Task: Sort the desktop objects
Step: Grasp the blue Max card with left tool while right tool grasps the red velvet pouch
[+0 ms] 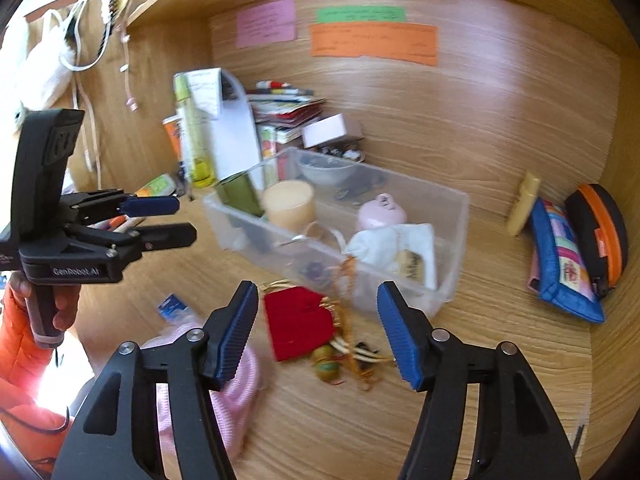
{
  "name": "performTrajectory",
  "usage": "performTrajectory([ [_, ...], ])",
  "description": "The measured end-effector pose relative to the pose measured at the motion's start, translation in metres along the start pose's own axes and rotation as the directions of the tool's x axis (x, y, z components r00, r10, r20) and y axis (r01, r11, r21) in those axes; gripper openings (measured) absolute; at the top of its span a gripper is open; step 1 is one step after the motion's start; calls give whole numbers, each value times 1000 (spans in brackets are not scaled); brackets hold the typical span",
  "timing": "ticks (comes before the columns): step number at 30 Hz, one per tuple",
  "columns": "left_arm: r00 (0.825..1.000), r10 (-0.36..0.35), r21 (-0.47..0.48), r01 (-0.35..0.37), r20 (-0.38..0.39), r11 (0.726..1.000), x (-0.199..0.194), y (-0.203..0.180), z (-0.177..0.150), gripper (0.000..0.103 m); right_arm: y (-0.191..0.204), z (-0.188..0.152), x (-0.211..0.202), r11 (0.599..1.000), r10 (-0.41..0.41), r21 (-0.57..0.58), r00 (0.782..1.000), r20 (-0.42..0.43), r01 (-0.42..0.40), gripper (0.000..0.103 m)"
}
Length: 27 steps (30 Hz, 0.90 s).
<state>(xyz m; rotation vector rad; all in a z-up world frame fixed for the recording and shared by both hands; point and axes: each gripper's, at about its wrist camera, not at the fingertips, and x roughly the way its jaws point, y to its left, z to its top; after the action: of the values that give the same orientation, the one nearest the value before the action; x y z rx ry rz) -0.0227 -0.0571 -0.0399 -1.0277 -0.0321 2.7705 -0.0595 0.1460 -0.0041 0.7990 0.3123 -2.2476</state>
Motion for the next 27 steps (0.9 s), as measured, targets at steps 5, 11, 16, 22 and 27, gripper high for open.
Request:
performTrajectory([
  [5, 995, 5, -28, -7, -96, 1000, 12, 5, -29, 62, 14, -9, 14, 1000, 25, -15, 999, -39, -25, 58],
  [11, 989, 5, -45, -12, -150, 999, 19, 2, -54, 67, 22, -17, 32, 998, 68, -10, 994, -88, -69, 58],
  [16, 985, 3, -59, -13, -174, 998, 22, 1, -62, 72, 25, -16, 46, 995, 102, -8, 988, -112, -104, 58],
  [22, 982, -23, -94, 5, -186, 996, 25, 5, -62, 73, 25, -12, 67, 994, 102, -9, 983, -154, -104, 58],
  [27, 981, -10, -92, -8, -192, 996, 23, 12, -64, 73, 12, -14, 85, 998, 56, 13, 977, -206, -54, 58],
])
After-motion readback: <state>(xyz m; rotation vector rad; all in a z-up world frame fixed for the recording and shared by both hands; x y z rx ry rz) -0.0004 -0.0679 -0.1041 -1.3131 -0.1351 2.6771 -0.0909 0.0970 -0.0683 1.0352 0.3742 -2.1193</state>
